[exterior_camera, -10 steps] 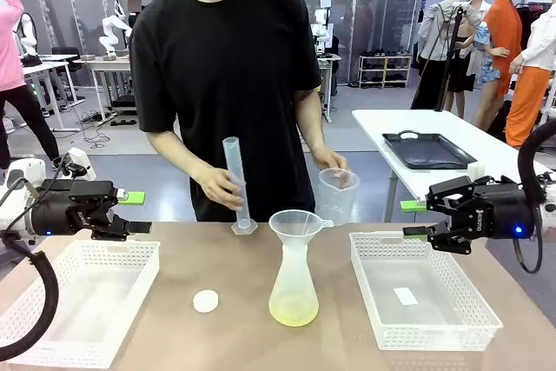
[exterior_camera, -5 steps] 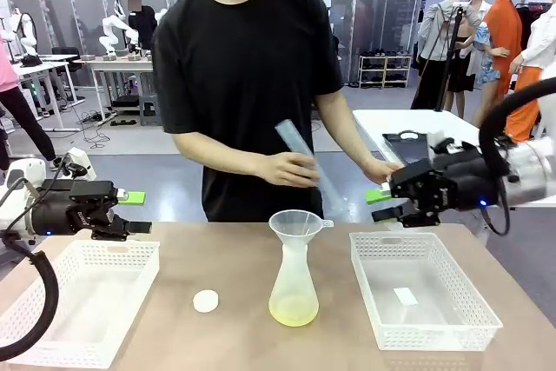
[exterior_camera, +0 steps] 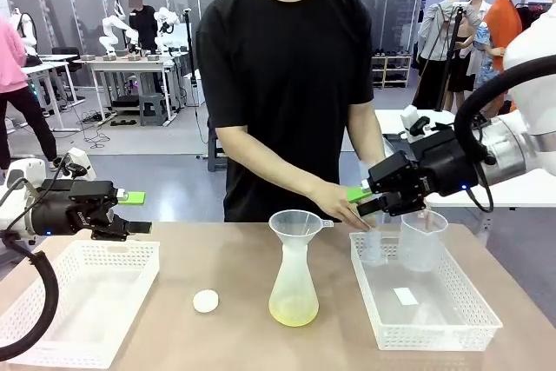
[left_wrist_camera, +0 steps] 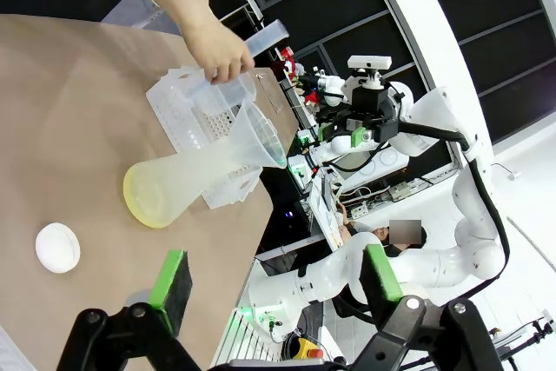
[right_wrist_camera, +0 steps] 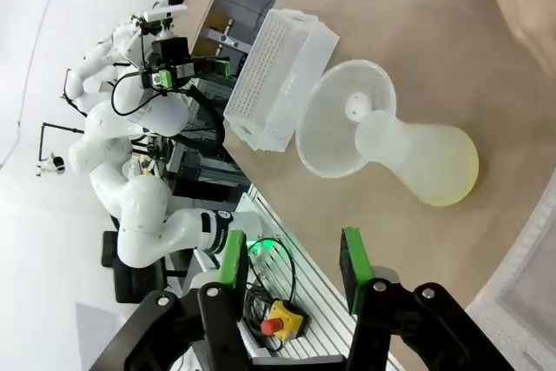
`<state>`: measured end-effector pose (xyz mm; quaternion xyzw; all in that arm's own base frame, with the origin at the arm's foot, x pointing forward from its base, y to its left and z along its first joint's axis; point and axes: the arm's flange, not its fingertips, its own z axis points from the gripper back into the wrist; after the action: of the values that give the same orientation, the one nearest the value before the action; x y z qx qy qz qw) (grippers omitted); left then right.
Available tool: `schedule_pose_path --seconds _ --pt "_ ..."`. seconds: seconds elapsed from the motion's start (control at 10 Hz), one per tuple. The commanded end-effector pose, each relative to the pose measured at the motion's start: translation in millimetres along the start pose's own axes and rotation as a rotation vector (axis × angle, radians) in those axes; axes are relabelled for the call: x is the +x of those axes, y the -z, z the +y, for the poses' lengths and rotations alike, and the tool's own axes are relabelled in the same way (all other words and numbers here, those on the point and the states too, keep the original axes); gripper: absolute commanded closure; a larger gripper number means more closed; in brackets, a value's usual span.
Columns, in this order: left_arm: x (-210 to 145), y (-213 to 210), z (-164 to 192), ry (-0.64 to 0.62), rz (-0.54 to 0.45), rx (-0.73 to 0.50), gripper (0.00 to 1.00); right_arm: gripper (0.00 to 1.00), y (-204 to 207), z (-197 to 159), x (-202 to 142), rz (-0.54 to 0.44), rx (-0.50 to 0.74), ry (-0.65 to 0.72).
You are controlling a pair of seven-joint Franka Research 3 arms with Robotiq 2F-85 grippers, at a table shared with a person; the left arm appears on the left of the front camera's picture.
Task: Prepare the solutions needed for the experiment.
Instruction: Once the solution is in the Big flask , pick up the Plastic Funnel and place it back into the right Organizing basket.
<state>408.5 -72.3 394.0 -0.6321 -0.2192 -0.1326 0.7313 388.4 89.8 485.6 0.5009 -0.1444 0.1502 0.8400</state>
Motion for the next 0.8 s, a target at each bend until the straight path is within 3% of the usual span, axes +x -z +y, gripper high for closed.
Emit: schedule_pose_path --seconds 0.0,0.2,0.3,0.7 --pt "0 1 -2 0.004 0.006 0.013 0.0 0.45 -1 -5 -2 -0.015 0.036 0.026" --pt "0 1 -2 0.004 0.006 0.013 0.0 0.45 -4 -7 -2 -0.006 0.009 0.02" --pt "0 1 -2 0.004 0.006 0.013 0.0 0.45 -7 -5 4 0.001 0.007 -0.065" --pt "0 1 -2 0.004 0.006 0.013 0.0 0.45 14 7 62 0.145 -0.111 -0.265"
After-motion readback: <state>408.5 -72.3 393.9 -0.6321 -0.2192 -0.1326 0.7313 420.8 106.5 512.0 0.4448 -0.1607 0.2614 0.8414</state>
